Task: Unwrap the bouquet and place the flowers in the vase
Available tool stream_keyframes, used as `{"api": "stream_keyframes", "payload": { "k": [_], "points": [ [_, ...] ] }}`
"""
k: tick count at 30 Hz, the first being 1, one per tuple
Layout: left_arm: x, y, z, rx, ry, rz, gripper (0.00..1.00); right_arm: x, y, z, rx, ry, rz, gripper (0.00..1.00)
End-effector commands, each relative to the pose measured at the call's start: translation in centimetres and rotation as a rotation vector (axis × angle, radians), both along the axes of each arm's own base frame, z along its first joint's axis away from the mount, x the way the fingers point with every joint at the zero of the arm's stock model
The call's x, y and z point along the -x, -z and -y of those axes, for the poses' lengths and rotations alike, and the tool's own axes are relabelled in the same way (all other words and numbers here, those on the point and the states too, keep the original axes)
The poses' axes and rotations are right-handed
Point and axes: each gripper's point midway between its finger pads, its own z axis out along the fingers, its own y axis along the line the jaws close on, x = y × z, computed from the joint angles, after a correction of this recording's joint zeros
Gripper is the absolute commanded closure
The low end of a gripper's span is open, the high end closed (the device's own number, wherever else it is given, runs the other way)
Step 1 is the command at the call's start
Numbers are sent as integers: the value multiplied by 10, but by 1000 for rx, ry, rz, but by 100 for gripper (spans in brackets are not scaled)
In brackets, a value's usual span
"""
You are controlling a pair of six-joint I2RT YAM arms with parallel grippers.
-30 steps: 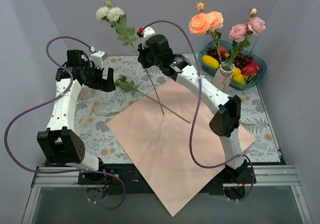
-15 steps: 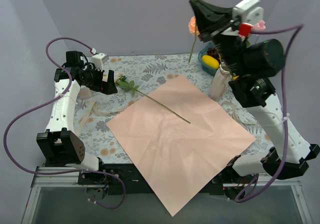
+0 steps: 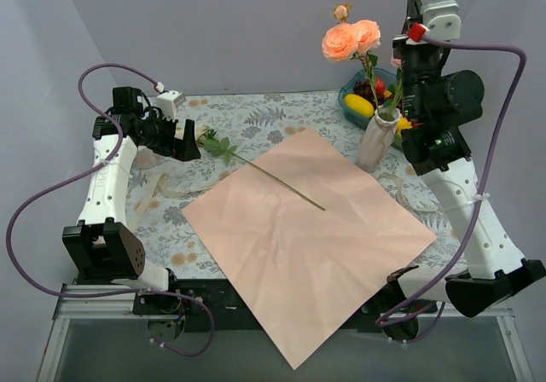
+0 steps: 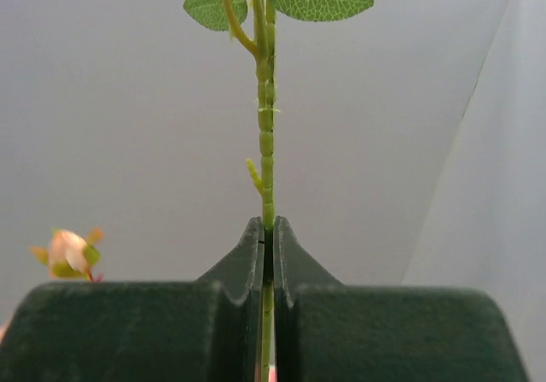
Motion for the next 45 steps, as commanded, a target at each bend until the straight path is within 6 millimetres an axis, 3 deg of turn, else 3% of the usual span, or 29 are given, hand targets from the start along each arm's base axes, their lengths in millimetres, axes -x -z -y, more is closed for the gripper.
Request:
{"api": "stream_keyframes", "payload": {
  "k": [1, 5, 9, 17, 25, 45],
  "points": [
    [-1, -17, 0, 3, 9, 50, 2, -7, 13, 33, -88, 77, 20, 99],
    [-1, -12, -1, -6, 14, 45, 2, -26, 44, 39, -97, 62, -2, 99],
    [0, -9, -1, -9, 16, 40, 2, -33, 60, 50, -138, 35, 18, 99],
    [-3, -1, -3, -14, 14, 28, 2, -23, 57, 60, -182, -3, 151, 99],
    [-11, 6, -3, -11, 14, 2, 2, -26, 52, 60, -180, -16, 172, 99],
    [-19, 11, -5, -14, 9, -13, 2, -59, 128, 61, -164, 22, 61, 99]
  ]
}}
